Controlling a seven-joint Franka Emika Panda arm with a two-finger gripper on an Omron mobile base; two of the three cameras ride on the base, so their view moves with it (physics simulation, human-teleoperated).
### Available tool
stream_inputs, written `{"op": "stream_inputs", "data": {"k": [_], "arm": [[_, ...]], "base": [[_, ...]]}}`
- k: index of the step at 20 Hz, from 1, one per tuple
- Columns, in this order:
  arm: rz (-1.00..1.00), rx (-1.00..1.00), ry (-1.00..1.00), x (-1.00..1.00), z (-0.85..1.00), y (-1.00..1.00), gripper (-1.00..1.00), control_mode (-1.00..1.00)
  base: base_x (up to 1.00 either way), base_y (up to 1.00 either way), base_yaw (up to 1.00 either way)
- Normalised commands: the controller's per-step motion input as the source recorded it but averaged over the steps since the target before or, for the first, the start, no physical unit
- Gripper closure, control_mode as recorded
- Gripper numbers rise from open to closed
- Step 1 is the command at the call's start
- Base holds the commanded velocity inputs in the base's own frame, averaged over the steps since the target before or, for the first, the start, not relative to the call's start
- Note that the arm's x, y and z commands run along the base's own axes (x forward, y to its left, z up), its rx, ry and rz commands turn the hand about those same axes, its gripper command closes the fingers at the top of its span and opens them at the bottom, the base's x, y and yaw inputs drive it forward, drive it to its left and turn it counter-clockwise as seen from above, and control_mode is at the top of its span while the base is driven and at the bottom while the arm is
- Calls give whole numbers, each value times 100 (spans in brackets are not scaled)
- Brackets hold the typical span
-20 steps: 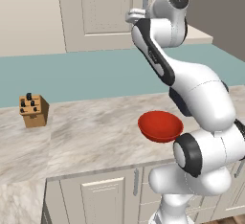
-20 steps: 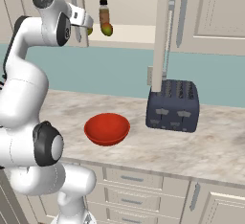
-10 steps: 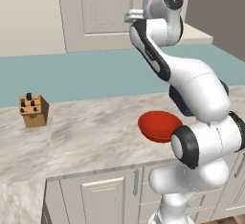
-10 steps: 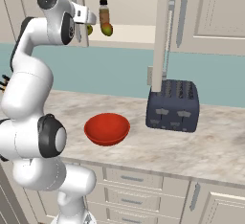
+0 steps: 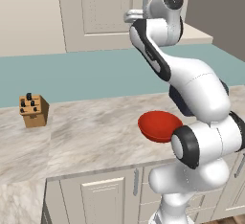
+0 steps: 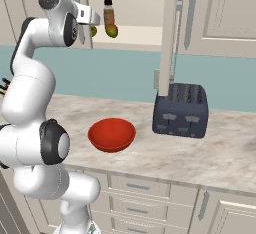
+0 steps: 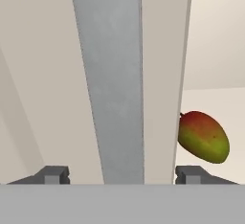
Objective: Open the cabinet. Pick the pear and mango from the cabinet and place them into the bowl. Then close the cabinet.
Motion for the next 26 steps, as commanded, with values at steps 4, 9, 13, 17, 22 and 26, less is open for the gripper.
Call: {"op": "stream_inputs", "data": {"k": [4, 9, 13, 17, 22, 26], "arm": [[0, 0, 0, 3, -2, 0, 100, -100], [0, 1, 1, 9, 0, 0, 100, -100], [-2, 0, 0, -27, 0, 4, 100, -100], [-9, 0, 0, -61, 0, 19, 100, -100], [-12, 0, 0, -55, 0, 26, 100, -100], [-14, 0, 0, -56, 0, 34, 100, -100]], "base": [[0, 0, 0], [0, 0, 0], [0, 0, 0], [0, 0, 0], [0, 0, 0], [0, 0, 0]]}}
